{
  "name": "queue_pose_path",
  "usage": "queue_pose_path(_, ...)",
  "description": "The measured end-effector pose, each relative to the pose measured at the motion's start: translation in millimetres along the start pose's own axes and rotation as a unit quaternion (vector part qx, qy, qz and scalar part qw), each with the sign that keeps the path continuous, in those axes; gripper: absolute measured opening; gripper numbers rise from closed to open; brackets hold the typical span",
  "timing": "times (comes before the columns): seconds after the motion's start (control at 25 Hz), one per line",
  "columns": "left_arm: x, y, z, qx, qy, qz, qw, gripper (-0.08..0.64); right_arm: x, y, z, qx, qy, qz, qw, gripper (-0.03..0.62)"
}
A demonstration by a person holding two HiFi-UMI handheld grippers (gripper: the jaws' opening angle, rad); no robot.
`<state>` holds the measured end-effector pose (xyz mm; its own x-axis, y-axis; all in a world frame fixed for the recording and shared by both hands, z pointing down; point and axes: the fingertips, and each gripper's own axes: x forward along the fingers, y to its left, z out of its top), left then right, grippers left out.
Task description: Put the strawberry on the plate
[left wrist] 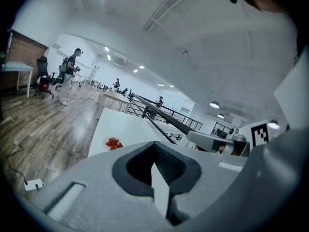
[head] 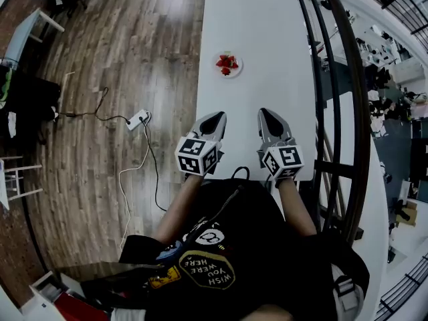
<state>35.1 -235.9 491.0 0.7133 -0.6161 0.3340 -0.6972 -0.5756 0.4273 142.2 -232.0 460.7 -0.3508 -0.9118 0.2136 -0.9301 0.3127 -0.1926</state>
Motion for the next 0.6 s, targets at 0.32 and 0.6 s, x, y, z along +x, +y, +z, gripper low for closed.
queue_pose_path(0.32, -46.0, -35.0, 3.9, 0.010, -0.021, -0.008, 0.9997, 0.003, -51.0, 33.5, 10.9, 0.007, -0.012, 0.015, 1.000, 0.003)
queue_pose_path(0.6, -57.8, -53.6, -6.8, 0.026, -0.024, -0.016, 0.9993, 0.003, -70.5, 45.7, 2.4, 0.011, -0.011, 0.020, 1.000, 0.003)
